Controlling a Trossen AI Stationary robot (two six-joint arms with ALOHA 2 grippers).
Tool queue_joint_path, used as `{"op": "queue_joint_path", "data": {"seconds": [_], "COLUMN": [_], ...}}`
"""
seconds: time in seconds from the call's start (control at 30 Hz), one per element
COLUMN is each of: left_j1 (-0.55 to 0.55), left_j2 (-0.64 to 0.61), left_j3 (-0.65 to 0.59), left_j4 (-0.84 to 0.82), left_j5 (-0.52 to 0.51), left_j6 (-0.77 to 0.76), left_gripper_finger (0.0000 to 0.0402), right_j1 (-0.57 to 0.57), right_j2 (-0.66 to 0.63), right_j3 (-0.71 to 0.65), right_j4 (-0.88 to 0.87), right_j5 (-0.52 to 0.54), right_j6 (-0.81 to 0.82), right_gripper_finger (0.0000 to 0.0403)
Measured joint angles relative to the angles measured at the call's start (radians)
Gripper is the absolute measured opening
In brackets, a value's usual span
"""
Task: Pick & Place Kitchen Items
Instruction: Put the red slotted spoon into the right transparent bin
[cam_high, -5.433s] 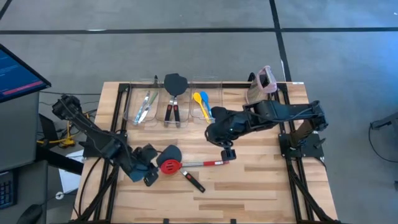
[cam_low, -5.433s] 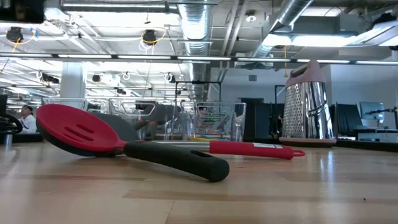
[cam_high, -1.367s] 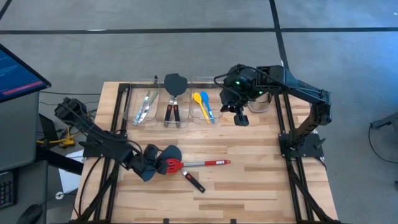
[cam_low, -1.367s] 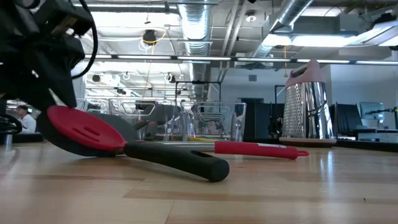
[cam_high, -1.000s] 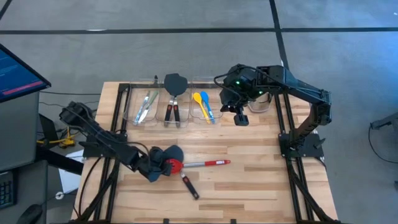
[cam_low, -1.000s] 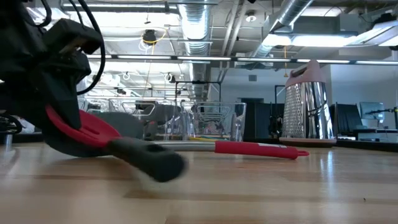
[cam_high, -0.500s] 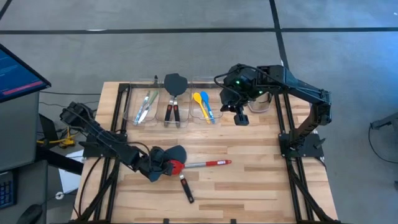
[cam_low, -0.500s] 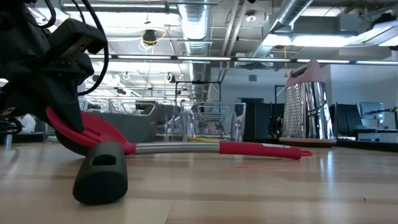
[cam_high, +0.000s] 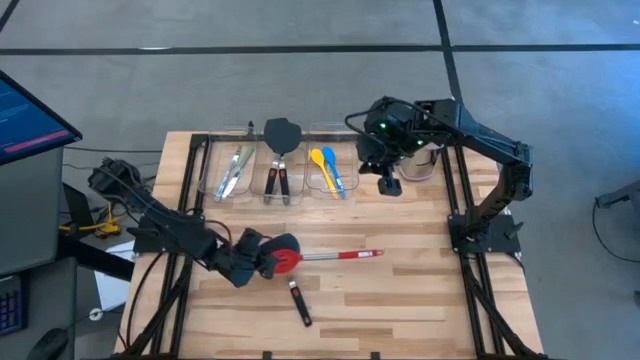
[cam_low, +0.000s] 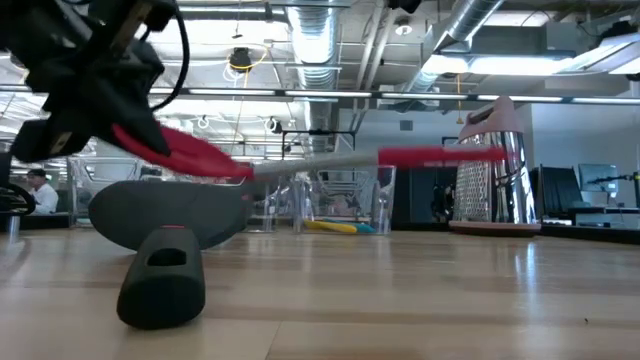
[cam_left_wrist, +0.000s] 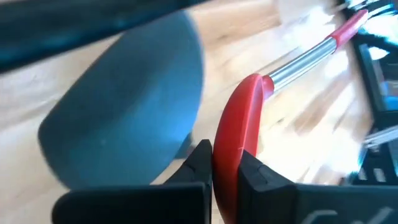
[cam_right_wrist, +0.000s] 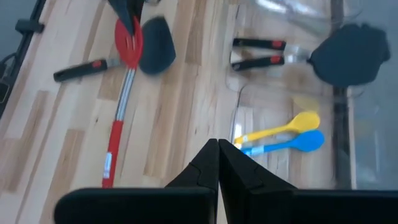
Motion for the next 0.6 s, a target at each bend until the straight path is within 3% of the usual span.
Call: {"op": "queue_joint_path", "data": {"seconds": [0.27, 0.6], "left_j1": [0.003, 0.132], "left_j2": [-0.105, -0.193], "left_j3": [0.0, 0.0], "left_j4": [-0.022, -0.072], "left_j5": [-0.133, -0.178], "left_j6": [0.096, 0.319], "left_gripper_finger": [0.0001, 0.0001], "right_j1": [-0.011, 0.074], "right_j2": [0.0, -0.073], "right_j3": [0.0, 0.0], "right_j4": [-0.15, -0.062], "right_j5": [0.0, 0.001], "right_j6": [0.0, -0.001], "right_gripper_finger": [0.0, 0.0]}}
